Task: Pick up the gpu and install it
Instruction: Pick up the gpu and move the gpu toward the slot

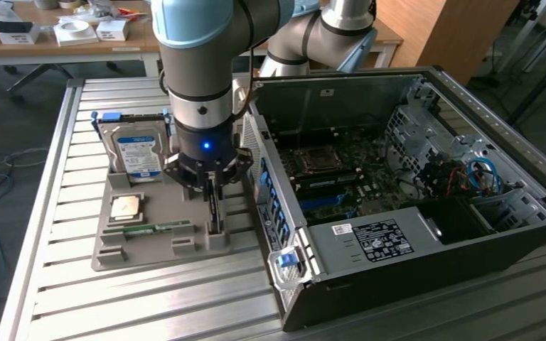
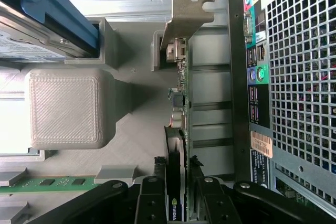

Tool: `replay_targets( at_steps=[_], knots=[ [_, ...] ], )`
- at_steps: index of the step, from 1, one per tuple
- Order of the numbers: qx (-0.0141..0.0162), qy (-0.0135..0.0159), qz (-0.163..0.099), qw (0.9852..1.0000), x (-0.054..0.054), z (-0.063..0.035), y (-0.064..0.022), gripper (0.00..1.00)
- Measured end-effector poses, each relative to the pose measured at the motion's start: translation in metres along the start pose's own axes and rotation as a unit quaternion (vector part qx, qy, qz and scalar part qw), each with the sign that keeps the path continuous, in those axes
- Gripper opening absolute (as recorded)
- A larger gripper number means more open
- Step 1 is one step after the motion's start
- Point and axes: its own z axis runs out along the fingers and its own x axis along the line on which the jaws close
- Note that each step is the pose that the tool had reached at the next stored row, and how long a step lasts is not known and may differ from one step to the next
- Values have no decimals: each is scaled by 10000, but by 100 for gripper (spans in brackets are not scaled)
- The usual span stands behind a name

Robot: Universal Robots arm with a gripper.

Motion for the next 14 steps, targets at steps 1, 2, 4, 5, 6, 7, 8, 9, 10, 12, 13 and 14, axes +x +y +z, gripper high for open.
replay_targets(
  at_steps=[1, 2, 4, 5, 6, 7, 8, 9, 10, 12, 13, 14],
  knots=[
    [0, 0, 0, 10000, 0, 0, 0, 26],
    [0, 0, 0, 10000, 0, 0, 0, 26],
    [0, 0, 0, 10000, 0, 0, 0, 26],
    [0, 0, 0, 10000, 0, 0, 0, 26],
    [0, 0, 0, 10000, 0, 0, 0, 26],
    [0, -1, 0, 10000, 0, 0, 0, 26],
    [0, 0, 0, 10000, 0, 0, 0, 26],
    [1, 0, 0, 10000, 0, 0, 0, 26],
    [0, 0, 0, 10000, 0, 0, 0, 26],
    [0, 0, 0, 10000, 0, 0, 0, 26],
    [0, 0, 0, 10000, 0, 0, 0, 26],
    [0, -1, 0, 10000, 0, 0, 0, 26]
  ],
)
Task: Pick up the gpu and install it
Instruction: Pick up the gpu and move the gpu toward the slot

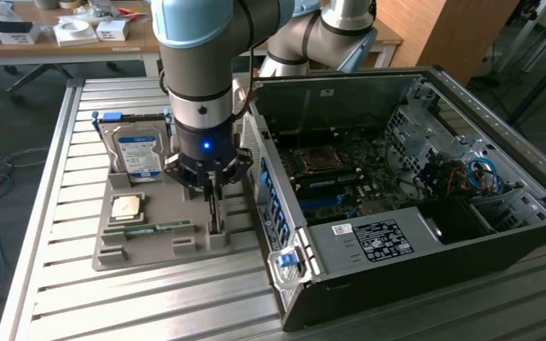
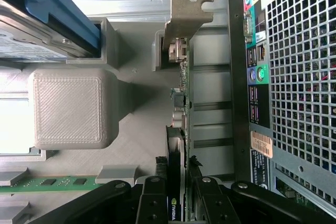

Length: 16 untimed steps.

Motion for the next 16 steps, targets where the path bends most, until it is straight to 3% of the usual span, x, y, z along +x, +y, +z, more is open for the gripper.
replay_targets(
  at_steps=[16],
  knots=[
    [12, 1, -91, 10000, -1, -30, 1, 26]
  ],
)
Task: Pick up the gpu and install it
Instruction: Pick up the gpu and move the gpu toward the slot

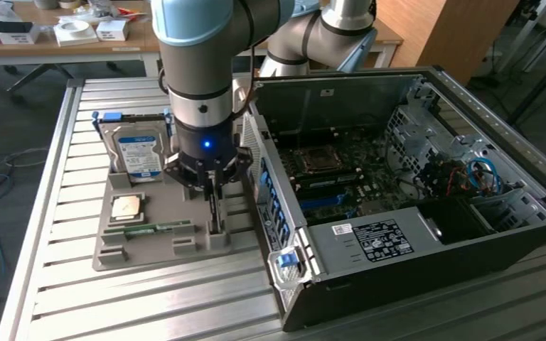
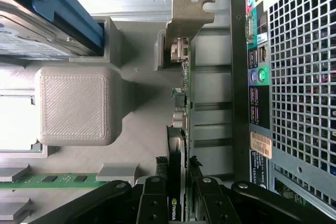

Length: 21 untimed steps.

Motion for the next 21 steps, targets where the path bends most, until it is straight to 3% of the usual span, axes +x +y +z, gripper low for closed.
replay_targets(
  at_steps=[21],
  knots=[
    [0, 0, 0, 10000, -16, -402, 10, 26]
  ],
)
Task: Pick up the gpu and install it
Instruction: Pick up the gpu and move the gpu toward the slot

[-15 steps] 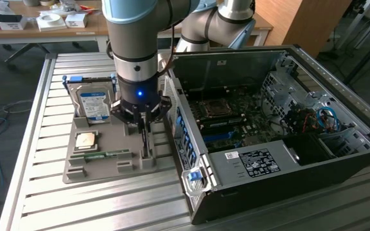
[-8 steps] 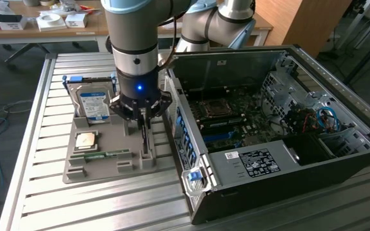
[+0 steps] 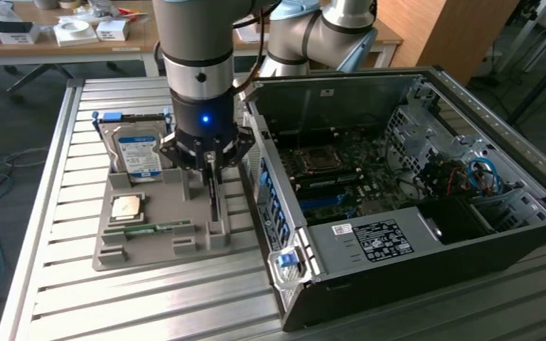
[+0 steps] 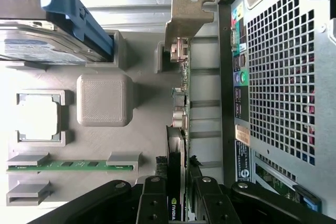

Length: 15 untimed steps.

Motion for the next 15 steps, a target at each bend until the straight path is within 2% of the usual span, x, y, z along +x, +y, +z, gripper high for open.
replay_targets(
  at_steps=[15],
  knots=[
    [0, 0, 0, 10000, -16, -402, 10, 26]
  ],
)
